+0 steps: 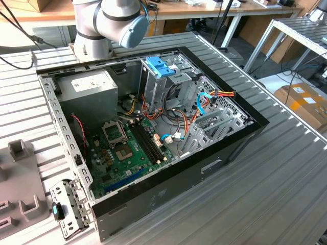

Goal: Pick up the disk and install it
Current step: 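Reach for the disk, then pick up the disk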

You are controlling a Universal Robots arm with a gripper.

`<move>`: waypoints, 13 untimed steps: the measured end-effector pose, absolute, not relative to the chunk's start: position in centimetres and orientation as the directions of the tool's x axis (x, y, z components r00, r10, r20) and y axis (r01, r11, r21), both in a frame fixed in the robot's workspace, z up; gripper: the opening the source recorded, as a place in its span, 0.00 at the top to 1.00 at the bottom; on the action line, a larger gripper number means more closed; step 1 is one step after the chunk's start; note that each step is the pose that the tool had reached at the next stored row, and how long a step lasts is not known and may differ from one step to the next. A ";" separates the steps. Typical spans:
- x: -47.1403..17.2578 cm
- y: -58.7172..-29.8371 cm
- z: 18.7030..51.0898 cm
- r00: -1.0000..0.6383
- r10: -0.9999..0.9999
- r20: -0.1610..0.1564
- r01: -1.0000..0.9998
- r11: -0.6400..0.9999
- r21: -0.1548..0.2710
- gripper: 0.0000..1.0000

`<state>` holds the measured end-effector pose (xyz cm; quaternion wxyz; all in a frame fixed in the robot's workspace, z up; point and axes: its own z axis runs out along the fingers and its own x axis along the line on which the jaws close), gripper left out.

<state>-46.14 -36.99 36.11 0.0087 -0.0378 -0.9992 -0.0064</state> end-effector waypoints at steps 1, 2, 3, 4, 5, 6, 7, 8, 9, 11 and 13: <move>-46.1 -37.0 36.1 -0.997 0.075 0.018 0.076 0.997 0.012 0.89; -46.1 -37.0 36.0 -0.997 0.075 0.018 0.076 0.997 0.012 0.89; -46.1 -37.0 36.0 -0.997 0.075 0.018 0.076 0.997 0.012 0.89; -46.1 -37.0 36.0 -0.997 0.075 0.018 0.076 0.997 0.012 0.89; -46.1 -37.0 36.0 -0.997 0.075 0.018 0.076 0.997 0.012 0.89; -46.1 -37.0 36.0 -0.997 0.075 0.018 0.076 0.997 0.012 0.89; -46.1 -37.0 36.0 -0.997 0.075 0.018 0.076 0.997 0.012 0.89; -46.1 -36.9 36.0 -0.997 0.075 0.018 0.076 0.997 0.012 0.89; -46.1 -36.9 36.0 -0.997 0.075 0.018 0.076 0.997 0.012 0.89; -46.1 -36.9 36.0 -0.997 0.075 0.018 0.076 0.997 0.012 0.89; -46.1 -36.9 36.0 -0.997 0.075 0.018 0.076 0.997 0.012 0.89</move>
